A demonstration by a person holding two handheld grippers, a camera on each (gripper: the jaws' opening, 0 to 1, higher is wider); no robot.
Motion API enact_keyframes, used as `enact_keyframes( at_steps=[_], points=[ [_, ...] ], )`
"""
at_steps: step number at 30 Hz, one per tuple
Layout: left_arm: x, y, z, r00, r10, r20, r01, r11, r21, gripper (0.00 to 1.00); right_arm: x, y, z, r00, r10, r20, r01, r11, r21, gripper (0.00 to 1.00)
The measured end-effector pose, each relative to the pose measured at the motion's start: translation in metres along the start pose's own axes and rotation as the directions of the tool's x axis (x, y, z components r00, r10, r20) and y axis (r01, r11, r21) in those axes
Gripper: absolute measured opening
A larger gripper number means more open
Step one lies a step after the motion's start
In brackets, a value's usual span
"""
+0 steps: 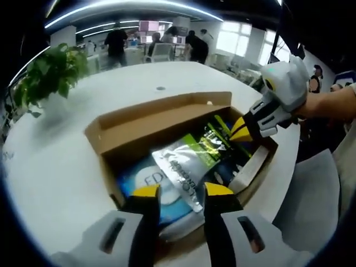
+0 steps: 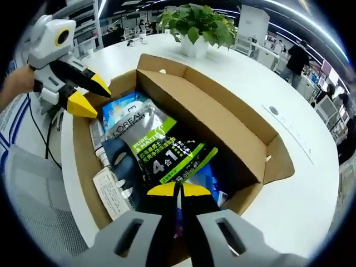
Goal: Operate the shoe box by opening the lid, removing the specified soft item, and placing it in the target area until the item is outside and the box remains undamaged.
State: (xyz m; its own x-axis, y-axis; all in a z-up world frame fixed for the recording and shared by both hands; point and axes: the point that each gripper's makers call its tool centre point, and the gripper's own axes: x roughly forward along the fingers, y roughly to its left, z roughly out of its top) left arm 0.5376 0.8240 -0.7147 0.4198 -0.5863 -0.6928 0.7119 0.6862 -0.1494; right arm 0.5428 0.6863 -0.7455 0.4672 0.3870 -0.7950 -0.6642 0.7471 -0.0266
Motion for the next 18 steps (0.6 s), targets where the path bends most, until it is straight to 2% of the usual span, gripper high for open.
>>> enact_keyframes(
  at_steps=[10, 18],
  points=[
    [0.023, 0.005, -0.010, 0.998, -0.029, -0.060, 0.027, 0.999, -0.035, 0.24, 0.000, -0.002, -0.006, 1.000, -0.004, -0.008, 0.004, 1.000, -0.029, 0.00],
    [0.032, 0.003, -0.006, 0.996, -0.073, -0.058, 0.067, 0.993, -0.093, 0.18, 0.001, -0.003, -0.008, 1.000, 0.002, -0.007, -0.003, 0.999, -0.040, 0.00]
  ],
)
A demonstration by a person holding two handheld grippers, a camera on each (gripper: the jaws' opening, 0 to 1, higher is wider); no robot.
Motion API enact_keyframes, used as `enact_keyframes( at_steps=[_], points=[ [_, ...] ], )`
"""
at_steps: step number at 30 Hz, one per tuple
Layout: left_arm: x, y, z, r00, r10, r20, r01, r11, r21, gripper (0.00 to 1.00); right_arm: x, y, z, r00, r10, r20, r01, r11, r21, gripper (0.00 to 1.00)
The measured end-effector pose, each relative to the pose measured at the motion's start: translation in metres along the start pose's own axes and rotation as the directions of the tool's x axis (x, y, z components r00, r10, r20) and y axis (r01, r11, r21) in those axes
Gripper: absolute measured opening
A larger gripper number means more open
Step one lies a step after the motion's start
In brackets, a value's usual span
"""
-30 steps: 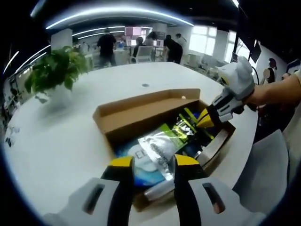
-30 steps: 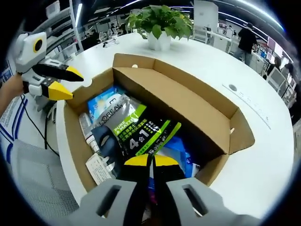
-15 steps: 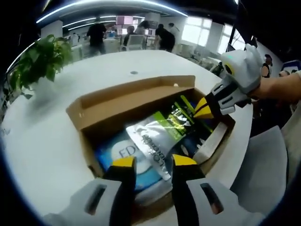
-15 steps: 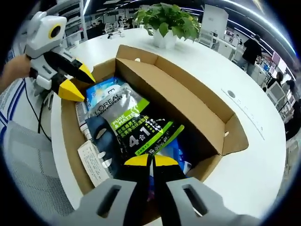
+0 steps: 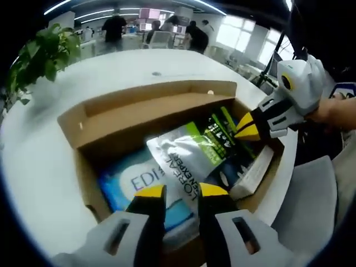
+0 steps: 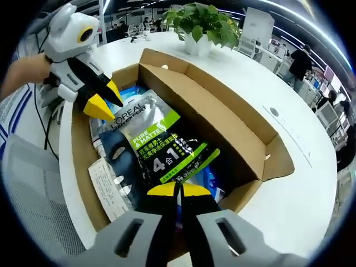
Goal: Operate the shoe box by opening the lid, removing the specified soft item, and placing it in the target area until the item is outside and the box remains undamaged.
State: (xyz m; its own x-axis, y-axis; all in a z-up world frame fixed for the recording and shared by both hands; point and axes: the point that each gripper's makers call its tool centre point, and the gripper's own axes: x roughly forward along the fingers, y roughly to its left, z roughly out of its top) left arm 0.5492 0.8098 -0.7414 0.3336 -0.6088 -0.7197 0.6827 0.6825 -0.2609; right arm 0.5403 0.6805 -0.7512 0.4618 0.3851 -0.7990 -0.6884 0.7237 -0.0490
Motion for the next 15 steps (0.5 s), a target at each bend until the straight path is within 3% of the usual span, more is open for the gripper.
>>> enact_keyframes(
  at_steps=[9, 15],
  points=[
    [0.0081, 0.0002, 0.0030, 0.999, -0.031, 0.011, 0.032, 0.997, -0.069, 0.13, 0.0010, 0.0002, -0.0021, 1.000, 0.006, 0.006, -0.006, 1.000, -0.003, 0.00],
    [0.0079, 0.0051, 0.0046, 0.999, -0.016, 0.050, 0.020, 0.997, -0.072, 0.01, 0.0006, 0.0005, -0.0019, 1.000, -0.001, 0.015, 0.000, 1.000, 0.017, 0.00]
  ],
)
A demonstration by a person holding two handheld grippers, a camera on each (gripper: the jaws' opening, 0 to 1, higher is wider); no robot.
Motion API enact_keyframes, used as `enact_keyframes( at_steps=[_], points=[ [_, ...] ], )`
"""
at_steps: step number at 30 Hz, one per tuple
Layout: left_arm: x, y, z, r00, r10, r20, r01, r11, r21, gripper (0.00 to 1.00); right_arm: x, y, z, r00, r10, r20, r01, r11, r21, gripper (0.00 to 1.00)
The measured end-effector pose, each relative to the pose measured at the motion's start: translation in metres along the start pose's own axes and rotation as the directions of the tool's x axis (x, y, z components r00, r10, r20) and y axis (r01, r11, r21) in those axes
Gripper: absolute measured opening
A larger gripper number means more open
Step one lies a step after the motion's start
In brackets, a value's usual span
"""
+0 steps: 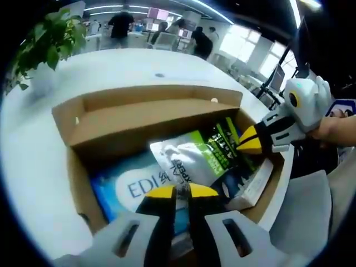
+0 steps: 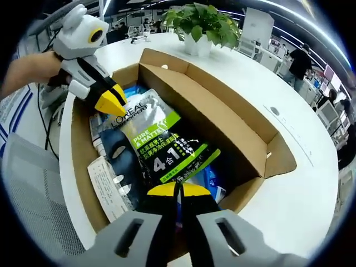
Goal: Operate the shoe box by opening the lid, removing the specified soft item, and placing it in the target area until the item is outside and the box remains undamaged.
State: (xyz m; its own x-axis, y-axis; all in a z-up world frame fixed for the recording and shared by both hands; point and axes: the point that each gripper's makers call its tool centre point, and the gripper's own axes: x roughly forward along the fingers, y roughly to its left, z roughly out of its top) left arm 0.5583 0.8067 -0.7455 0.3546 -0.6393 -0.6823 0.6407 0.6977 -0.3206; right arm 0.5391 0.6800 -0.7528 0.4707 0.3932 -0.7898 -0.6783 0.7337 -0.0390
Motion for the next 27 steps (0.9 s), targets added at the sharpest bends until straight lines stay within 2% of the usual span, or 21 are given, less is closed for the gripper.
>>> enact_keyframes(
  at_steps=[8, 18, 27],
  points=[
    [-0.001, -0.008, 0.004, 1.000, 0.007, 0.025, -0.007, 1.000, -0.023, 0.00, -0.005, 0.002, 0.004, 1.000, -0.013, 0.023, 0.012, 0.999, 0.044, 0.00],
    [-0.010, -0.011, 0.021, 0.995, 0.058, 0.079, -0.059, 0.998, 0.001, 0.00, -0.017, 0.004, 0.012, 0.998, -0.016, 0.065, 0.010, 0.995, 0.102, 0.00],
    [-0.025, -0.015, 0.034, 0.992, 0.077, 0.102, -0.077, 0.997, 0.001, 0.00, -0.026, 0.006, 0.022, 0.994, -0.013, 0.105, -0.001, 0.991, 0.134, 0.00]
  ],
)
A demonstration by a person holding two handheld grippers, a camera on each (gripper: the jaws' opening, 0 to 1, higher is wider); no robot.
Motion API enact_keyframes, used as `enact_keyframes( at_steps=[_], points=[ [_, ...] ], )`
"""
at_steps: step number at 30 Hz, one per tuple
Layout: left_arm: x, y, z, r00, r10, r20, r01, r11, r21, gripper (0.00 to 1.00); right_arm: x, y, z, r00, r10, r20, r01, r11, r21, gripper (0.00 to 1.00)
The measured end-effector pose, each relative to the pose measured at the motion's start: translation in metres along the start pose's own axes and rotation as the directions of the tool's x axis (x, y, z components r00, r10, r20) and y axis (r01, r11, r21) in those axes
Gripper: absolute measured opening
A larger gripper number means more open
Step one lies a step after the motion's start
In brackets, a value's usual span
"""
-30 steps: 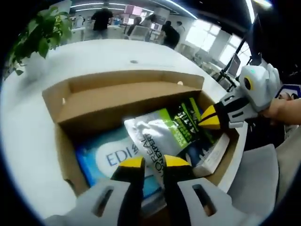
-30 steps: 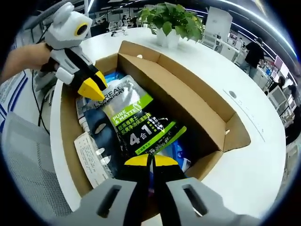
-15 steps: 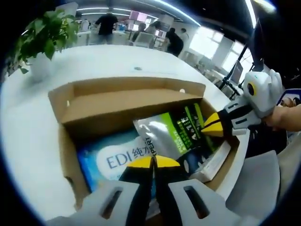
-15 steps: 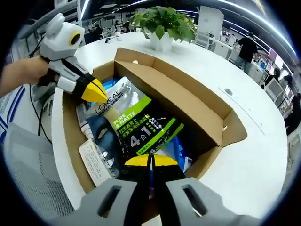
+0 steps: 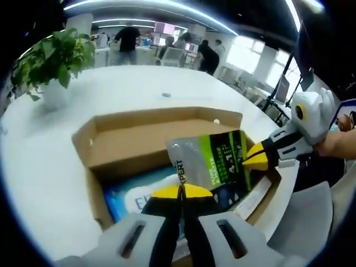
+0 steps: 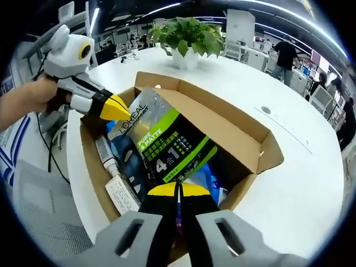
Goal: Operate the shoe box by opening the lid, removing the specified soft item, and placing it in the target area until the item is outside and the box remains undamaged.
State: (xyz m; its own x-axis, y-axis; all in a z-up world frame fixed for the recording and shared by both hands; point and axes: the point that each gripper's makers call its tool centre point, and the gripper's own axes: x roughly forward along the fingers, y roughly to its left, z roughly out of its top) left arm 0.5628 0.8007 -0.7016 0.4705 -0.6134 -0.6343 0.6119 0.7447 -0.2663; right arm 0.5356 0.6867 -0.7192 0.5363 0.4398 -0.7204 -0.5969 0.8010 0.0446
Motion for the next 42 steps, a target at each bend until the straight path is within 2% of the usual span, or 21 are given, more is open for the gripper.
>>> enact_keyframes(
  at_steps=[6, 15, 21, 32, 42],
  points=[
    [-0.006, -0.001, 0.004, 1.000, 0.008, -0.001, -0.008, 1.000, -0.005, 0.00, -0.007, 0.001, 0.010, 1.000, 0.013, 0.022, -0.014, 0.999, 0.049, 0.00],
    [-0.015, -0.006, 0.014, 1.000, 0.013, 0.011, -0.012, 1.000, -0.019, 0.00, -0.023, 0.000, 0.024, 0.999, 0.013, 0.047, -0.016, 0.999, 0.048, 0.00],
    [-0.019, -0.018, 0.026, 1.000, -0.002, 0.031, 0.002, 1.000, -0.017, 0.00, -0.036, -0.008, 0.027, 0.999, 0.002, 0.050, -0.005, 0.999, 0.050, 0.00],
    [-0.016, -0.043, 0.045, 0.999, -0.025, 0.048, 0.025, 1.000, -0.004, 0.00, -0.062, -0.027, 0.026, 0.998, -0.024, 0.054, 0.019, 0.996, 0.084, 0.00],
    [0.000, -0.065, 0.055, 0.997, -0.056, 0.048, 0.056, 0.998, 0.012, 0.00, -0.085, -0.050, 0.015, 0.997, -0.059, 0.043, 0.055, 0.993, 0.101, 0.00]
  ],
)
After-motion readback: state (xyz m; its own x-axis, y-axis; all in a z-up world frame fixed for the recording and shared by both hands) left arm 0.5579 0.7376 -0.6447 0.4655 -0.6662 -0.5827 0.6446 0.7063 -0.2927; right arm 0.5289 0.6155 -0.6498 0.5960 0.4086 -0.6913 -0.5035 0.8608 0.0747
